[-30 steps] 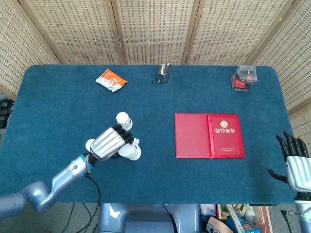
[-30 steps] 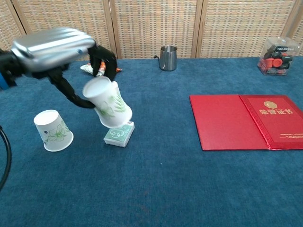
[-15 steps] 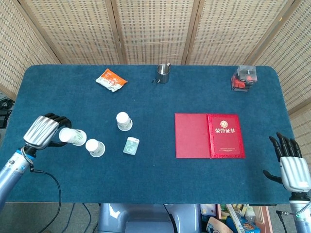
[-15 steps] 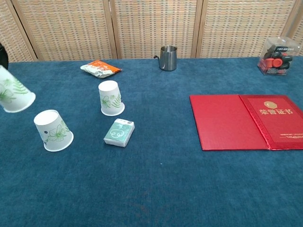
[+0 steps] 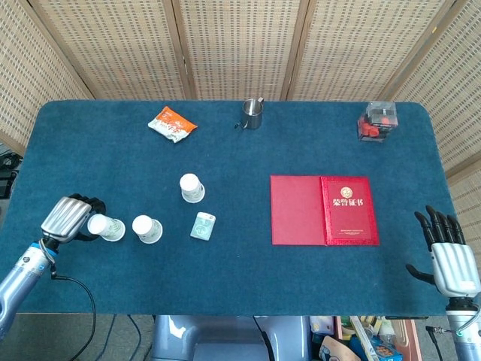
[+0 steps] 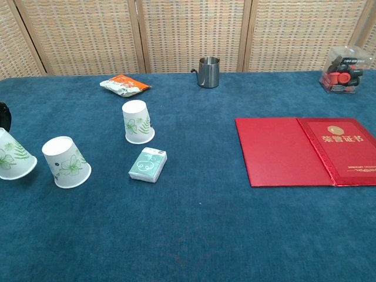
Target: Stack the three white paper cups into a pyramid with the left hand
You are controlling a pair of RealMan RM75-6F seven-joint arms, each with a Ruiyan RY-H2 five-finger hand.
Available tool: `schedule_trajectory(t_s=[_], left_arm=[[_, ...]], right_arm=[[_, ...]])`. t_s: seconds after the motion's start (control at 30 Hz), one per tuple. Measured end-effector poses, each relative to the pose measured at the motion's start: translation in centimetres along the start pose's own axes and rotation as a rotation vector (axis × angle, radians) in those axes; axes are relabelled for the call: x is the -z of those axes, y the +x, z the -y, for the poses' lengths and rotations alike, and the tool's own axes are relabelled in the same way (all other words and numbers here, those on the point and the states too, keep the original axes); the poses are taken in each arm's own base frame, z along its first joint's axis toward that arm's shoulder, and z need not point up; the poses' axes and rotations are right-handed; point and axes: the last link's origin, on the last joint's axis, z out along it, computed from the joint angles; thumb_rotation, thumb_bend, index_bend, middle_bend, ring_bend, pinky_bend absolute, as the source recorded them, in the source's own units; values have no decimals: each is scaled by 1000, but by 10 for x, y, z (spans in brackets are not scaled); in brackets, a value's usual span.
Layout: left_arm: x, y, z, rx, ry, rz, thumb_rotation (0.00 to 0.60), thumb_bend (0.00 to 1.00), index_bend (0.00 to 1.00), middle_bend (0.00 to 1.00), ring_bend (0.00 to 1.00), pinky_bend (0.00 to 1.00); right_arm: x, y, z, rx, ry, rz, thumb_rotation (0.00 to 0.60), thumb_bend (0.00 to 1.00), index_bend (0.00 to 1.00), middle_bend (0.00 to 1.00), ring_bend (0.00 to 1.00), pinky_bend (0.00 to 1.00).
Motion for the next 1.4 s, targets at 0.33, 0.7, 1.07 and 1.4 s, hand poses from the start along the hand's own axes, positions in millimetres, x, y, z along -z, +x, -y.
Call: schedule_trajectory(t_s=[0.33,0.7,1.07,1.4], left_arm=[[-16,-7,-11,-5,-18,-7,600,82,514,451,487,393],[-23,-13,-20,-29,-41,-2,600,83,384,216,284,377],[-13,-9,-18,11,-75,3,600,83,0,0,0,0],[-43,39,-34,110,-134,-158,600,83,0,0,0,19]], right_arm=[[0,1,-1,-6,-1,1,600,0,101,0,0,0],[0,1,-2,-10,-3,-1,600,0,100,0,0,0],[1,1,-1,-7,2,0,600,0,101,0,0,0],[-8,6,-3,13,-1,-32,600,0,100,0,0,0]])
